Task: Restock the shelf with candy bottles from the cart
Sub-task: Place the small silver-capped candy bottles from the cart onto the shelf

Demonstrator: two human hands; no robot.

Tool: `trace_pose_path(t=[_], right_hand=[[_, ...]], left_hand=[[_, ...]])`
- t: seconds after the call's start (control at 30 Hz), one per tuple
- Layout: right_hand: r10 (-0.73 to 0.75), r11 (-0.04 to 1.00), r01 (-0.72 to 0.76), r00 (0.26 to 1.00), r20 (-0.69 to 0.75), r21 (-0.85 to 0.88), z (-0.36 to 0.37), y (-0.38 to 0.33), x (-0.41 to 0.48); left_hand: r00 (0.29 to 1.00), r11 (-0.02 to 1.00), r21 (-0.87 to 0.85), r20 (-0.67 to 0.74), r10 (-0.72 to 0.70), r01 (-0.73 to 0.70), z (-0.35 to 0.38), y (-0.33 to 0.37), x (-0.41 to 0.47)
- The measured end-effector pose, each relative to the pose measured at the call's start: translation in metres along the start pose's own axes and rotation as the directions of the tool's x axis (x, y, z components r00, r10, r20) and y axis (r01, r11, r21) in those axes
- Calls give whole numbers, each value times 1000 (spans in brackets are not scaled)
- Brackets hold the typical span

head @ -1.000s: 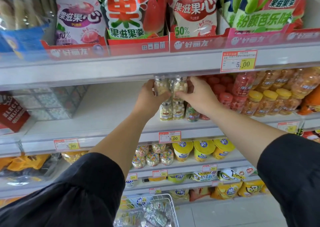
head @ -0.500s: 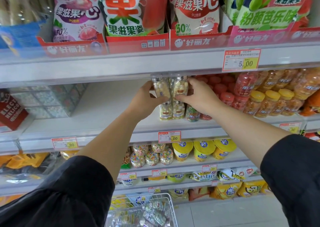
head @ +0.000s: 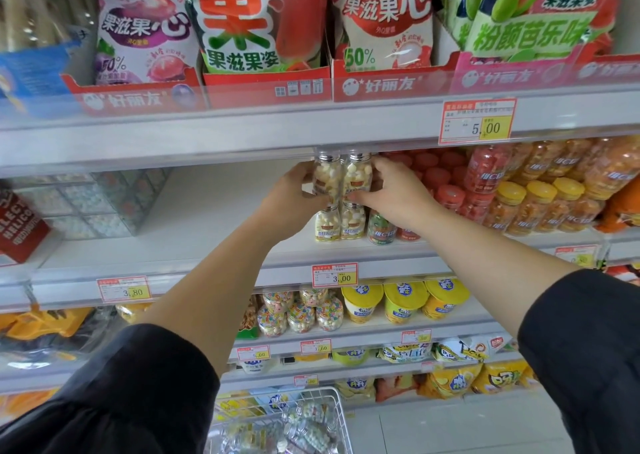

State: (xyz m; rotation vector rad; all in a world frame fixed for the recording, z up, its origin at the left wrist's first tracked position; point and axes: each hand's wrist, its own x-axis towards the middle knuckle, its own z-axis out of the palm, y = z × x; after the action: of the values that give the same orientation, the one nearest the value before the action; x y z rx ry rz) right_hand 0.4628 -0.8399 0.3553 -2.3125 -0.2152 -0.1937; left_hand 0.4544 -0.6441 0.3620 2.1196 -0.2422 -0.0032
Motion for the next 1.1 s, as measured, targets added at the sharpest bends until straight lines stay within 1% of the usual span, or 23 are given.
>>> trace_pose_path(t=[0.1, 0.13, 0.23, 0.3, 0.43, 0.57, 0.8, 0.9, 1.1], right_hand=[[7, 1000, -6, 1000, 12, -7, -2, 1, 2], [19, 1000, -19, 1000, 1, -1, -2, 2, 4], [62, 998, -62, 997, -49, 13, -3, 4, 11], [58, 998, -57, 998, -33, 15, -3, 2, 16], [23, 999, -24, 1000, -14, -40, -1, -2, 22], [25, 996, -27, 999, -23, -89, 0, -3, 25], [34, 997, -37, 999, -41, -67, 5, 2, 27], [28, 998, -31, 998, -56, -54, 8, 4, 25], [31, 986, -48, 994, -107, -159, 11, 10, 25]], left_hand=[[1000, 1000, -14, -10, 1, -1, -1, 0, 3], [999, 1000, -22, -32, 2, -3, 0, 1, 4], [987, 997, -77, -159, -25, 12, 3, 3, 11], [981, 994, -110, -191, -43, 22, 6, 3, 18], [984, 995, -98, -170, -50, 33, 11, 2, 26], [984, 993, -104, -162, -67, 51, 11, 0, 29], [986, 992, -111, -148, -74, 58, 11, 2, 30], [982, 991, -114, -165, -88, 70, 14, 0, 30], [977, 985, -152, -187, -105, 77, 17, -3, 29]])
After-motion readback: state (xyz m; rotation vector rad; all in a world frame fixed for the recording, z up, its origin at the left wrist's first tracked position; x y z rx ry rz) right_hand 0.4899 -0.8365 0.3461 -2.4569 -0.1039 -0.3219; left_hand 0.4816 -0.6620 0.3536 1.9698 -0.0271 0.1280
